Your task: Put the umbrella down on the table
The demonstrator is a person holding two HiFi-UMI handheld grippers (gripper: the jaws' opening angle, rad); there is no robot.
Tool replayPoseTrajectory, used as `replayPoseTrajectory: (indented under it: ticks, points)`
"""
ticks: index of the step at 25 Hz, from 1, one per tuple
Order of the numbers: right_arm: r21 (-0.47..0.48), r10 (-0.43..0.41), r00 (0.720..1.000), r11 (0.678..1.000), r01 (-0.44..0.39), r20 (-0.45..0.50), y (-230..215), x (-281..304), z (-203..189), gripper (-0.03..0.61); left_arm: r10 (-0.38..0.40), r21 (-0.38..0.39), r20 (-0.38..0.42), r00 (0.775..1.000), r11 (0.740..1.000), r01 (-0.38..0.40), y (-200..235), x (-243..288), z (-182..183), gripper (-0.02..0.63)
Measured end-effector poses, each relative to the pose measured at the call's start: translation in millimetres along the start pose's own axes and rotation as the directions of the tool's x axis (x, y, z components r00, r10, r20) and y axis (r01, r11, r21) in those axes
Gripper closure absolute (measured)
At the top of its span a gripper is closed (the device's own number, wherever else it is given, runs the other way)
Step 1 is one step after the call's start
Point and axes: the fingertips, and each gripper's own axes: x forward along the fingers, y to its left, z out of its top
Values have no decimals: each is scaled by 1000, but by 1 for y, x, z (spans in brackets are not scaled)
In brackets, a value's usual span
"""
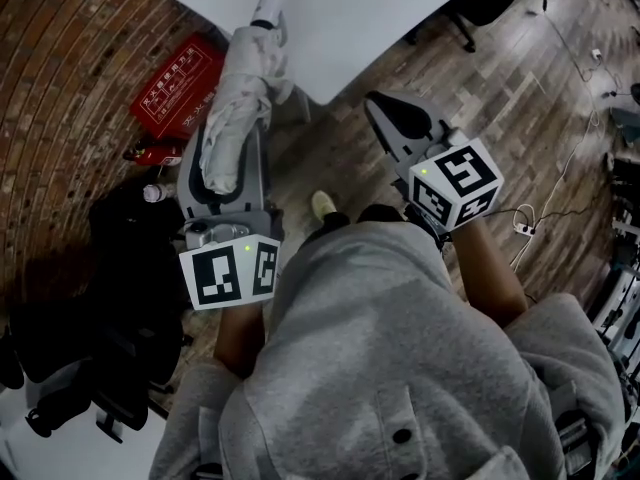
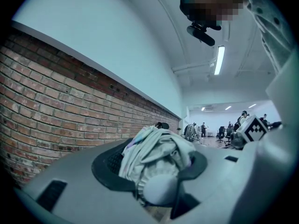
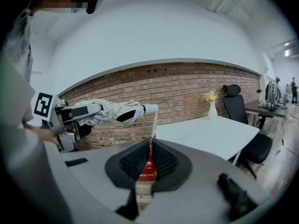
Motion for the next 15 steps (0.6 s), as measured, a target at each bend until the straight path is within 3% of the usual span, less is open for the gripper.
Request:
replayPoseTrajectory:
  ticks: [15]
  points:
    - [-26, -22, 1000, 999, 22, -1, 5, 9, 7, 546, 2, -19, 6, 1000, 1000, -2, 20, 6, 0, 387]
